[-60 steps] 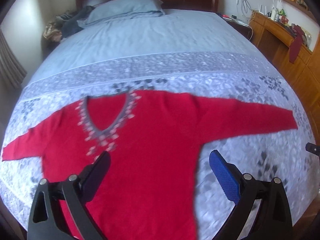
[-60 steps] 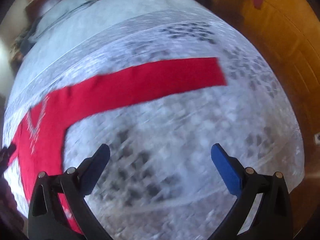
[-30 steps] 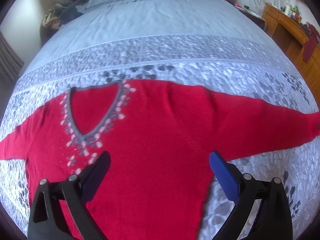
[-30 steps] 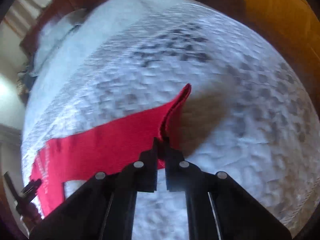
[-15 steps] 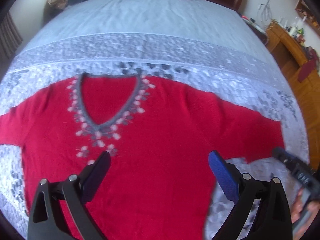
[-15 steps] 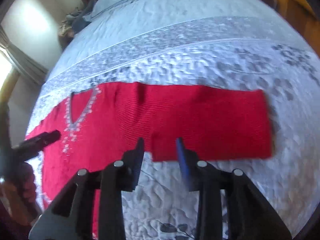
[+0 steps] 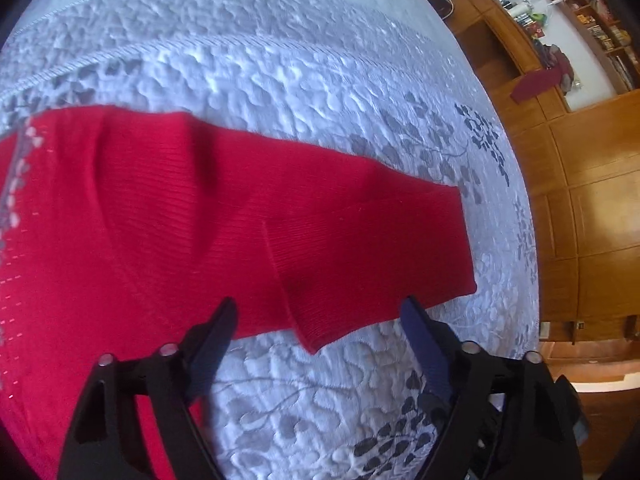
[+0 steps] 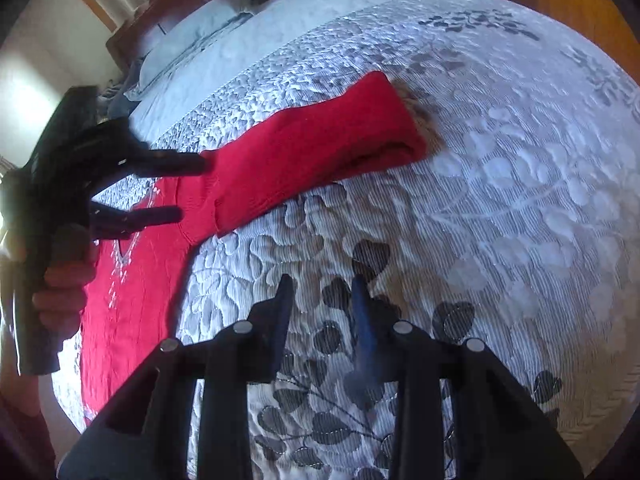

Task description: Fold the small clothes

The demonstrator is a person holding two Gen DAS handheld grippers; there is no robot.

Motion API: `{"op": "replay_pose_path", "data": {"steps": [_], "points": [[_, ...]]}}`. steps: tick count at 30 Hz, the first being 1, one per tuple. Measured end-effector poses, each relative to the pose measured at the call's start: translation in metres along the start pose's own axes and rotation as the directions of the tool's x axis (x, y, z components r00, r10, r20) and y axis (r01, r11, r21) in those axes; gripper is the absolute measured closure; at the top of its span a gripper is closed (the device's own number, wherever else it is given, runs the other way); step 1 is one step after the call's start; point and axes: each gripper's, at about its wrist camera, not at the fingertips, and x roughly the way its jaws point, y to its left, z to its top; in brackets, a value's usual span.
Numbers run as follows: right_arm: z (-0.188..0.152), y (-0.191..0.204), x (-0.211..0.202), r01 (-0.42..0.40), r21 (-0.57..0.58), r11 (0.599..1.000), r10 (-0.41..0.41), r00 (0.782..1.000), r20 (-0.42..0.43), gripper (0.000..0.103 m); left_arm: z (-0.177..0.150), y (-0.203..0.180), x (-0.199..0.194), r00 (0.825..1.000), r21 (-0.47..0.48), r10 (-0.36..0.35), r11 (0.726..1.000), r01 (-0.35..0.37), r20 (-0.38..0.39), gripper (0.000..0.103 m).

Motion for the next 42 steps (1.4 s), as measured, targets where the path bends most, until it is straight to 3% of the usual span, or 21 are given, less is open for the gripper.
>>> {"op": "replay_pose_path", "data": {"steps": [4, 8, 12, 13, 15, 19, 25, 28, 31, 33, 34, 39, 42], "points": [[-0.001, -0.005, 0.006, -0.017, 0.022, 1.000, 0.017, 1.000, -0.001, 0.072, 0.002, -0.003, 0.018, 1.000, 0.001, -0.028, 1.000, 0.028, -0.015, 0.031], [-0.002, -0.006, 0.007, 0.006, 0.001, 1.000, -0.006, 1.000, 0.004, 0.072, 0.003, -0.001, 0.024, 1.000, -0.008, -0.009, 1.000, 0.009, -0.009, 0.046], [-0.001, -0.010, 0.008, -0.018, 0.034, 0.999, 0.018, 1.000, 0.006, 0.071, 0.005, 0.008, 0.023, 0.999, -0.048, 0.046, 0.998, -0.045, 0.020, 0.077], [-0.001, -0.009, 0.009, -0.012, 0.029, 0.999, 0.011, 1.000, 0.005, 0.070, 0.005, 0.012, 0.021, 0.998, -0.072, 0.048, 0.996, -0.045, 0.037, 0.080], [-0.002, -0.009, 0.012, 0.000, 0.030, 1.000, -0.001, 1.000, 0.001, 0.070, 0.004, 0.018, 0.013, 0.997, -0.095, 0.047, 0.995, -0.040, 0.069, 0.100], [-0.004, -0.015, 0.017, -0.017, 0.058, 0.998, 0.017, 1.000, 0.000, 0.070, 0.000, 0.008, -0.009, 0.989, -0.061, 0.025, 0.998, -0.016, 0.146, 0.100], [-0.004, -0.016, 0.018, -0.027, 0.060, 0.998, 0.026, 1.000, 0.013, 0.070, -0.005, 0.001, -0.067, 0.962, -0.027, 0.012, 1.000, -0.005, 0.273, 0.100], [-0.007, -0.015, 0.016, -0.022, 0.056, 0.998, 0.021, 1.000, 0.018, 0.070, -0.011, 0.017, -0.114, 0.935, -0.015, 0.068, 0.998, -0.067, 0.348, 0.100], [-0.010, -0.010, 0.016, 0.000, 0.035, 0.999, -0.001, 1.000, 0.024, 0.069, -0.016, 0.053, -0.166, 0.899, -0.062, 0.141, 0.990, -0.127, 0.414, 0.100], [-0.011, -0.005, 0.016, 0.028, 0.005, 1.000, -0.028, 0.999, 0.027, 0.069, -0.020, 0.083, -0.199, 0.865, -0.103, 0.225, 0.974, -0.200, 0.449, 0.100], [-0.011, -0.003, 0.017, 0.035, -0.004, 0.999, -0.035, 0.999, 0.028, 0.069, -0.022, 0.102, -0.216, 0.839, -0.140, 0.286, 0.958, -0.249, 0.463, 0.100], [-0.011, 0.002, 0.019, 0.063, -0.037, 0.997, -0.062, 0.997, 0.034, 0.067, -0.037, 0.190, -0.257, 0.767, -0.299, 0.470, 0.880, -0.369, 0.436, 0.100], [-0.011, 0.007, 0.020, 0.095, -0.065, 0.993, -0.092, 0.995, 0.038, 0.067, -0.044, 0.241, -0.265, 0.744, -0.384, 0.539, 0.833, -0.399, 0.396, 0.100]]}}
